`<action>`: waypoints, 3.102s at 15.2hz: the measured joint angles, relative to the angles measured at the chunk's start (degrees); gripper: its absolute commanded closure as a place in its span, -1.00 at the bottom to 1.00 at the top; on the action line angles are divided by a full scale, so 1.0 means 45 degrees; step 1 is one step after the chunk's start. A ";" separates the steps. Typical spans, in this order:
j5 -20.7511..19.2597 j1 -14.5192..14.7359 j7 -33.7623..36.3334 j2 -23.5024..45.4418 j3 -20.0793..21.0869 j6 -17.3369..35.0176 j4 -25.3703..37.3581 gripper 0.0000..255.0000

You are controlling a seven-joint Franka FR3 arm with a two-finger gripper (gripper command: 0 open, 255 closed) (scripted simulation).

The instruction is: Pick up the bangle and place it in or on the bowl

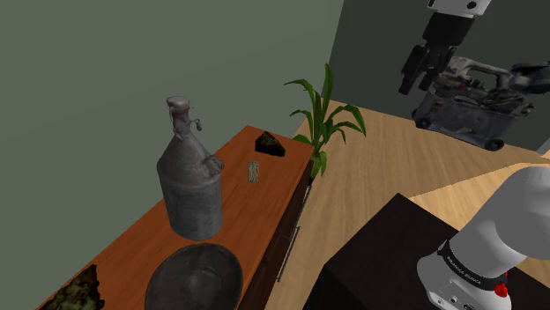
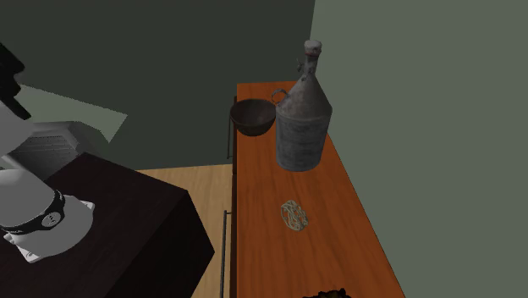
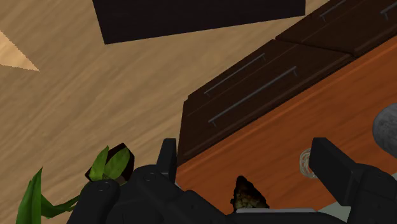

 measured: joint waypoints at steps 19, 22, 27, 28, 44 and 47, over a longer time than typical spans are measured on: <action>0.1009 0.0396 0.3609 0.5839 0.2467 0.5757 0.0099 -1.00; 0.0874 0.0441 0.4281 0.7204 0.2815 0.6544 0.0683 -1.00; 0.0457 0.0599 0.5452 0.9389 0.3252 0.7561 0.1832 -1.00; 0.0331 0.0621 0.5652 0.9890 0.3288 0.7717 0.2163 -1.00; -0.1250 0.1754 0.8133 1.6010 0.3177 0.9125 0.6734 -1.00; -0.1323 0.1778 0.8161 1.6291 0.3129 0.9485 0.6647 -1.00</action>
